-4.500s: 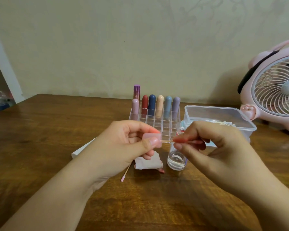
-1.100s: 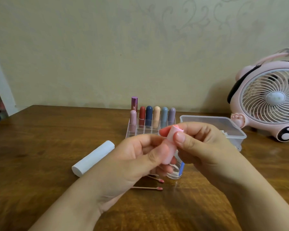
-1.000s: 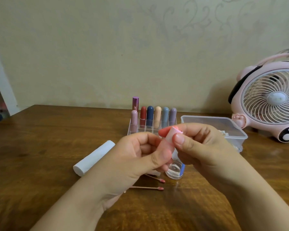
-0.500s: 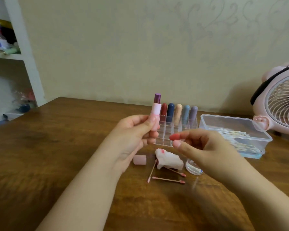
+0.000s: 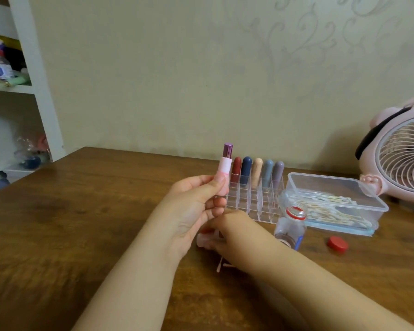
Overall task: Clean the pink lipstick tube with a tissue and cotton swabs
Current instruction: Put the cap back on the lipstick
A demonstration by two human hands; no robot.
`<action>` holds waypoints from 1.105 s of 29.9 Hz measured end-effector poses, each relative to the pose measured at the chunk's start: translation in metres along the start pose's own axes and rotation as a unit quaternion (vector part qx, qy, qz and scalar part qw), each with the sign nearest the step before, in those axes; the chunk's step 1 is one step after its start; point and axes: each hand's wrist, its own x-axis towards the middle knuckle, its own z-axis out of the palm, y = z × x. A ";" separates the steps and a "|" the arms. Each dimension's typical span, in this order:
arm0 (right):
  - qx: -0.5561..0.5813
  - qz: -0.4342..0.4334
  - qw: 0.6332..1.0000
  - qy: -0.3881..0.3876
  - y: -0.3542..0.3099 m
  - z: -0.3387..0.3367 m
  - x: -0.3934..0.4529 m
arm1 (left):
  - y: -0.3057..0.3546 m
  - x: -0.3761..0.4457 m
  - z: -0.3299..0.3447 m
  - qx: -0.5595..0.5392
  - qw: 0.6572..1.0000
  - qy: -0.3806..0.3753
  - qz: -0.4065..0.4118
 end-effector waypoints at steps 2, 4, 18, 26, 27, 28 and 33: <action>0.005 0.000 1.000 -0.001 0.001 0.000 -0.002 | 0.000 -0.001 0.000 -0.001 1.000 0.003 0.004; -0.014 0.012 1.000 0.014 0.006 -0.010 -0.004 | 0.000 -0.001 0.000 -0.009 1.000 0.011 0.012; 0.392 0.034 0.878 0.272 0.030 -0.077 -0.053 | -0.011 -0.008 0.020 0.125 0.990 -0.056 -0.016; 0.303 -0.013 0.927 0.221 0.024 -0.074 -0.055 | -0.012 -0.011 0.020 0.147 0.986 -0.072 0.044; 0.302 -0.016 0.927 0.223 0.023 -0.074 -0.056 | -0.012 -0.012 0.020 0.152 0.984 -0.071 0.055; 0.302 -0.018 0.926 0.226 0.023 -0.073 -0.056 | -0.012 -0.012 0.020 0.157 0.983 -0.069 0.065; 0.295 -0.020 0.928 0.228 0.022 -0.072 -0.055 | -0.016 -0.008 0.019 0.188 0.976 -0.051 0.099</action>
